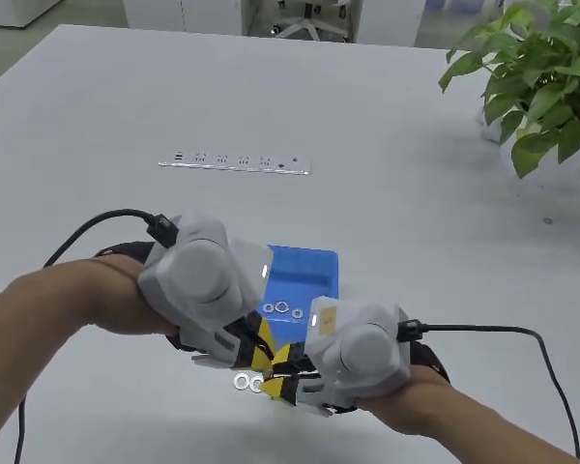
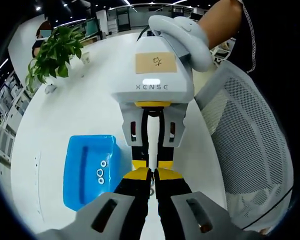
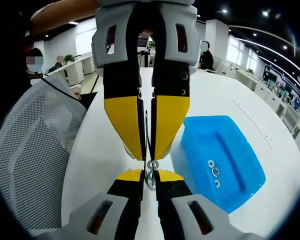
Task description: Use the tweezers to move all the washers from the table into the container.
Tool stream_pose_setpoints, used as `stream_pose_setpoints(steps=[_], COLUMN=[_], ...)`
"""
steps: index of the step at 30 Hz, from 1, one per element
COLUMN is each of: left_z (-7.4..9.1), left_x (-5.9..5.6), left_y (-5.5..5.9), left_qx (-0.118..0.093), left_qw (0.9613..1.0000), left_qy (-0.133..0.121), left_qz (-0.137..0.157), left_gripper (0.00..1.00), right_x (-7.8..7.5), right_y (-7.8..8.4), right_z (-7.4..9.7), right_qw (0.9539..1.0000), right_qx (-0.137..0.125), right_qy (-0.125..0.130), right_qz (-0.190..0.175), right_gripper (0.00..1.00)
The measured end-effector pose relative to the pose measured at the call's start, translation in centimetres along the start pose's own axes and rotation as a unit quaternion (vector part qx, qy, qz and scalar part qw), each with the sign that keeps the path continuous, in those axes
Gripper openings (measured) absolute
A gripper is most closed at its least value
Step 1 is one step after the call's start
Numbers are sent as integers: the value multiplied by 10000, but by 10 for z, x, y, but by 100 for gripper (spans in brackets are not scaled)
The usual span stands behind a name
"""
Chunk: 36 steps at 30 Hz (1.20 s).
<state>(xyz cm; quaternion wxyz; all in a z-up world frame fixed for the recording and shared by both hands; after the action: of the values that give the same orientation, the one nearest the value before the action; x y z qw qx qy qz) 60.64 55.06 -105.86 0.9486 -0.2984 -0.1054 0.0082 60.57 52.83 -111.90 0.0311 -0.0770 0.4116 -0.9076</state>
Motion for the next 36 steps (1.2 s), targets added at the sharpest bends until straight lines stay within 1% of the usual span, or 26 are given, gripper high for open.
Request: stream_pose_setpoints(steps=[8, 14, 26, 36], left_z=[-2, -2, -4, -3], left_x=[-3, -1, 2, 5], left_y=[2, 2, 1, 2], left_qx=[12, 23, -75, -66], left_qw=[10000, 10000, 9999, 9999], left_qy=[27, -2, -30, -32], left_qz=[24, 16, 69, 99], left_gripper=[7, 7, 7, 7], right_x=[2, 0, -1, -1], right_y=[2, 1, 2, 2], right_z=[-3, -3, -2, -3], right_qw=[10000, 10000, 9999, 9998], right_qx=[45, 44, 26, 71], right_qy=[-25, -10, 35, 66], right_qz=[40, 61, 126, 179], right_gripper=[11, 11, 12, 14])
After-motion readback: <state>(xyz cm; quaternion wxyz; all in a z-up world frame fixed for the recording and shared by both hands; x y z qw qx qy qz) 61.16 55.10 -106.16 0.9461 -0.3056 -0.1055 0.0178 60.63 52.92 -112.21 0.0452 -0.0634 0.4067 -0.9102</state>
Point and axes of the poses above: the centre of the closed fingertips' face, and the gripper's own axes: z roughly backward along the fingers, x roughly to its left, y roughly out of its underside, the point moved 4 cm from there along z, roughly backward along the fingers, and after that the axes turned 12 degrees about -y, right-handed, at the moved point
